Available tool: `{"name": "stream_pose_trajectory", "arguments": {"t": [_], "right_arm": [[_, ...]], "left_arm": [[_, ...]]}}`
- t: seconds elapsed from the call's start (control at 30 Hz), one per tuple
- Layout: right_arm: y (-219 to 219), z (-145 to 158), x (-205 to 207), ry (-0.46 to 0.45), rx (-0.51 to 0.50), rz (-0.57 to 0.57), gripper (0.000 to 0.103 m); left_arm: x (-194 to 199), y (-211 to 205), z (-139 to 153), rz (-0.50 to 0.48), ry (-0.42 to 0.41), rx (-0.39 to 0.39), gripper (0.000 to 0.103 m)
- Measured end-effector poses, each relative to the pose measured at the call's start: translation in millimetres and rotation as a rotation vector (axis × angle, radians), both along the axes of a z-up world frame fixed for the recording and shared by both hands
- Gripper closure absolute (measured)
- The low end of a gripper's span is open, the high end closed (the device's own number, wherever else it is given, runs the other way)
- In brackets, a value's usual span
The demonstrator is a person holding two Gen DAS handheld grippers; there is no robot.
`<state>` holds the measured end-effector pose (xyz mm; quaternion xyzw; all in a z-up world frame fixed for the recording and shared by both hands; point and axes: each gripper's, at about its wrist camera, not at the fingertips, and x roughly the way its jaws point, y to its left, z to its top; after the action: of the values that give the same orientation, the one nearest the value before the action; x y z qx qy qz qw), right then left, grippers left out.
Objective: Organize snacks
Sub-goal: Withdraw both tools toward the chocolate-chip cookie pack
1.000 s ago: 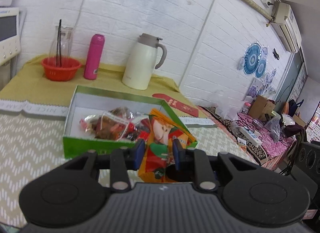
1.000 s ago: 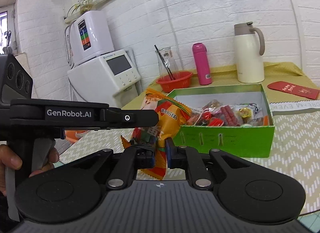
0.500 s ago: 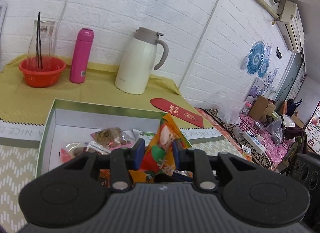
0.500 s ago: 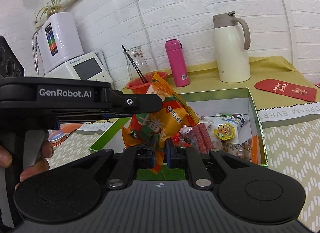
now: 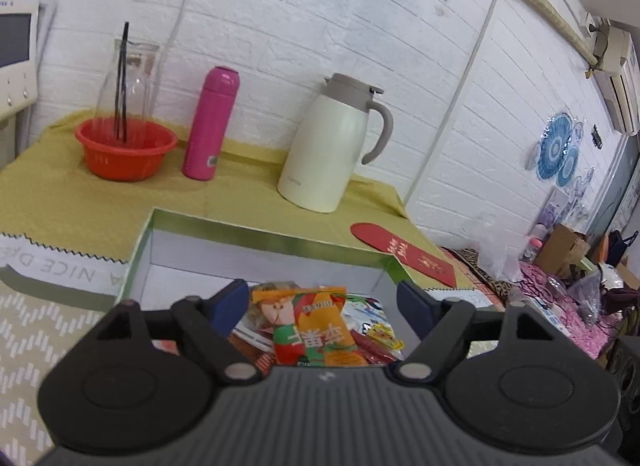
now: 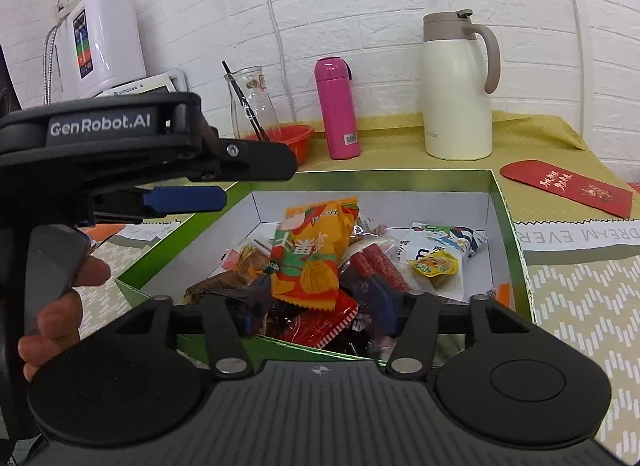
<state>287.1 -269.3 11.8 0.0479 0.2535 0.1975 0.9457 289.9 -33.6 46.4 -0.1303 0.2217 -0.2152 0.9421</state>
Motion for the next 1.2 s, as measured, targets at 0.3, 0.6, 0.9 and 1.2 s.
{"name": "stream_pose_trajectory", "arguments": {"t": [0.3,0.6,0.9,1.2], "right_arm": [[-2.2,10.5,-17.2,-0.036,-0.016,-0.035,0.000],[-5.7,21.4,-42.6,-0.042,0.024,-0.049,0.000],[-11.0,30.1,-74.5,0.004,0.092,-0.067,0.000],[3.3,37.6,-114.1,-0.006,0.073,0.041,0.000]], "left_arm": [[-21.0,6.3,15.6,0.123,-0.031,0.057,0.001],[-51.7,3.1,24.1,0.132,-0.036,0.099,0.001],[-98.2,19.4,39.6,0.100,-0.048,0.081,0.001],[-145.4,75.1,21.5,0.190,-0.026,0.022,0.001]]}}
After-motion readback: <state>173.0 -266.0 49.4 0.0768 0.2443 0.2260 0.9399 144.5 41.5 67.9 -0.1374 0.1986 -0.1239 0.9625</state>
